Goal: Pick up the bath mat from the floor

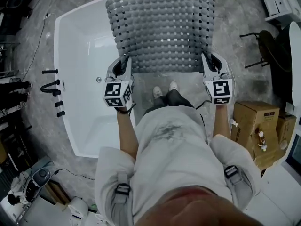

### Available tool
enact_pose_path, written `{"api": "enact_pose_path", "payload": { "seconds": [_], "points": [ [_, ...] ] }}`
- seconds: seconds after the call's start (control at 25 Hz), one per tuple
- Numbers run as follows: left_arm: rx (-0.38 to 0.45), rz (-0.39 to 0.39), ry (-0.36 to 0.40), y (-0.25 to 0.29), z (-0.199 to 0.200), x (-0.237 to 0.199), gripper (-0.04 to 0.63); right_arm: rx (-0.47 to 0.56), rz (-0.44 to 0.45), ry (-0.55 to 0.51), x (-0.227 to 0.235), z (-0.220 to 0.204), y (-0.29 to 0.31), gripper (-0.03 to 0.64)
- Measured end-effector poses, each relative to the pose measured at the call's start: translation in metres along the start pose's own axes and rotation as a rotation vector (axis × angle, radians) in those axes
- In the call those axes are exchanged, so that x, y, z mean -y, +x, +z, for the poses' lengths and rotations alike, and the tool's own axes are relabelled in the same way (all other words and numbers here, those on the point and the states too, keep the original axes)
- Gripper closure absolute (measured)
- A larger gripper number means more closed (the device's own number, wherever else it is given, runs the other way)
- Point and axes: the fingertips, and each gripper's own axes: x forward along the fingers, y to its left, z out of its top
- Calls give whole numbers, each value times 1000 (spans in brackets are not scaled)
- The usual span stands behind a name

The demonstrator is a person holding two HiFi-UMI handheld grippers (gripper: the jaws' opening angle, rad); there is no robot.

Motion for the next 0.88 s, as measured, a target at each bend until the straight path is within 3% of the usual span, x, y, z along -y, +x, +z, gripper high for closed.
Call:
{"api": "enact_pose_path", "payload": {
  "seconds": [0.44,0.88],
  "points": [
    [88,13,55,-31,46,-1,545,91,-39,-19,-5,53,-24,571],
    [114,9,48,-36,54,0,545,94,-56,-37,-4,60,-27,575]
  ]
}}
